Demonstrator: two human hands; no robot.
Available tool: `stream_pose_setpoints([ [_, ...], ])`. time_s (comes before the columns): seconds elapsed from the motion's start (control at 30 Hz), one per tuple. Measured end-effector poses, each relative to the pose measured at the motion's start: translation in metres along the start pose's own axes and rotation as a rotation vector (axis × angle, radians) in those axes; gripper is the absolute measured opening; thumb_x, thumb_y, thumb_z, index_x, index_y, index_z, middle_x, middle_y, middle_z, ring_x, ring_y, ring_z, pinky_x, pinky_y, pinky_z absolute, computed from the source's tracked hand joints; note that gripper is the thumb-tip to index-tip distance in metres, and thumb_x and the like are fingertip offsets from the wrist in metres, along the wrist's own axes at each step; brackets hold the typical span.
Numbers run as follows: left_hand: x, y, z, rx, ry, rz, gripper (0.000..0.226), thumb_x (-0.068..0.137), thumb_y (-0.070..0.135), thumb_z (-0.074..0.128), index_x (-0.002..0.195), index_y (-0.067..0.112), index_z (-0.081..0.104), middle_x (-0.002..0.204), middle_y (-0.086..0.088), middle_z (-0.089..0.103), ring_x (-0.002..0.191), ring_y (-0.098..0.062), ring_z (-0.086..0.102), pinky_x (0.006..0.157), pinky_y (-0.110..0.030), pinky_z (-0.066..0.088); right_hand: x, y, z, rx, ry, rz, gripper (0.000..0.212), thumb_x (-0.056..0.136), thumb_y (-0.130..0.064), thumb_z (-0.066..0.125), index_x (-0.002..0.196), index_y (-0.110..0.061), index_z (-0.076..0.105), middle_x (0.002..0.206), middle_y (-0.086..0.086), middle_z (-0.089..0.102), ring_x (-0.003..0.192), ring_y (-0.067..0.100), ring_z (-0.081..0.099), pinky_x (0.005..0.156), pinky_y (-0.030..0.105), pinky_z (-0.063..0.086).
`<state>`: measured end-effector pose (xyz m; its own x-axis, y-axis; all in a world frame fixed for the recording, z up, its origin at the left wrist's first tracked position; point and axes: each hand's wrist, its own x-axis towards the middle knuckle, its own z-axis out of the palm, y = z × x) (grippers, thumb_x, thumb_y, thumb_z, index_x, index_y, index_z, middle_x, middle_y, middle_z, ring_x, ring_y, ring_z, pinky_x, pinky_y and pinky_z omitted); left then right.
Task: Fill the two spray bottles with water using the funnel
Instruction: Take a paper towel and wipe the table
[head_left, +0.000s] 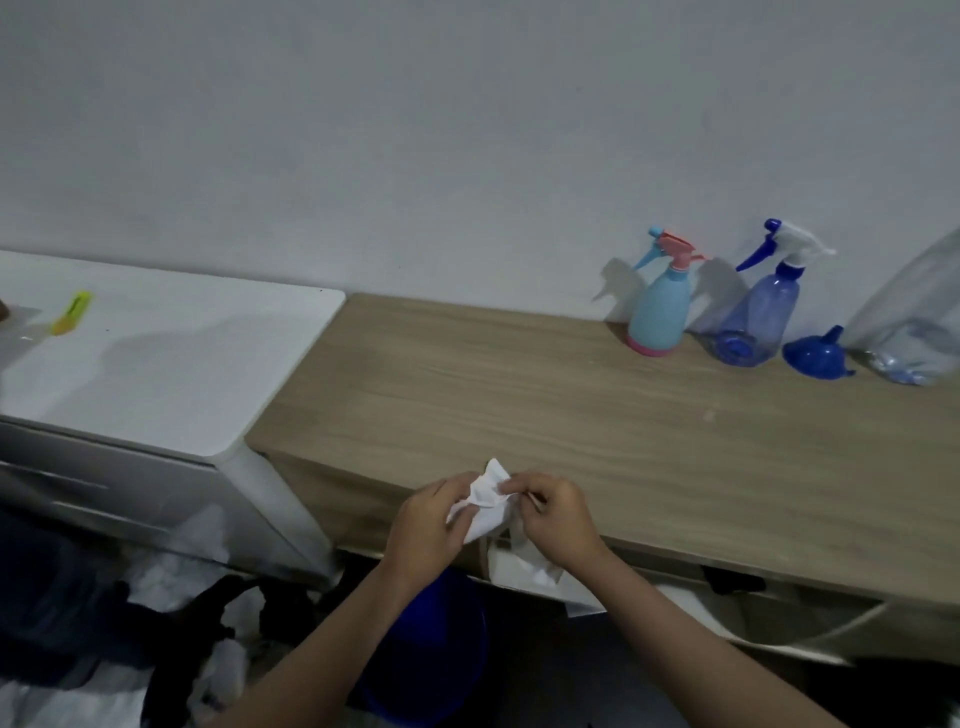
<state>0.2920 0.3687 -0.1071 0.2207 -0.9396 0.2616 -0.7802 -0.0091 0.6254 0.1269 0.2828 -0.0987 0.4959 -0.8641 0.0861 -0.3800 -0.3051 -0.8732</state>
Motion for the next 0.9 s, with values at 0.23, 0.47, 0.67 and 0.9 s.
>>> stream_pose_setpoints([
  [0.23,0.028,0.094,0.037,-0.375,-0.052,-0.048,0.027,0.083,0.003,0.066,0.092,0.027,0.074,0.087,0.018,0.068,0.083,0.005,0.062,0.073,-0.010,0.046,-0.026,-0.012,-0.071,0.480,0.317,0.214,0.029,0.080,0.014,0.061,0.075,-0.015,0.067,0.077,0.001,0.071,0.072,0.009,0.068,0.070,0.022,0.052],
  [0.47,0.026,0.201,0.104,-0.701,-0.229,-0.180,0.025,0.082,0.002,0.071,0.074,0.026,0.070,0.070,0.011,0.072,0.067,-0.004,0.066,0.066,-0.022,0.053,-0.065,0.008,-0.162,1.087,0.692,0.349,0.030,0.078,0.021,0.039,0.077,-0.004,0.057,0.085,0.018,0.066,0.081,0.026,0.062,0.074,0.035,0.048],
  [0.67,-0.003,0.289,0.170,-0.792,-0.395,-0.200,0.011,0.075,0.011,0.080,0.082,0.008,0.072,0.073,-0.010,0.072,0.066,-0.015,0.066,0.063,-0.024,0.052,-0.132,0.041,-0.241,1.304,0.840,0.265,0.026,0.086,0.006,0.029,0.083,-0.005,0.052,0.087,0.013,0.066,0.092,0.024,0.063,0.078,0.031,0.046],
  [0.9,-0.031,0.364,0.241,-0.689,-0.493,-0.130,0.024,0.074,-0.003,0.075,0.069,0.018,0.065,0.061,0.002,0.068,0.057,-0.012,0.063,0.056,-0.025,0.049,-0.207,0.092,-0.312,1.271,0.917,0.222,0.016,0.070,-0.003,0.044,0.082,-0.004,0.053,0.088,0.016,0.066,0.088,0.025,0.065,0.081,0.037,0.047],
])
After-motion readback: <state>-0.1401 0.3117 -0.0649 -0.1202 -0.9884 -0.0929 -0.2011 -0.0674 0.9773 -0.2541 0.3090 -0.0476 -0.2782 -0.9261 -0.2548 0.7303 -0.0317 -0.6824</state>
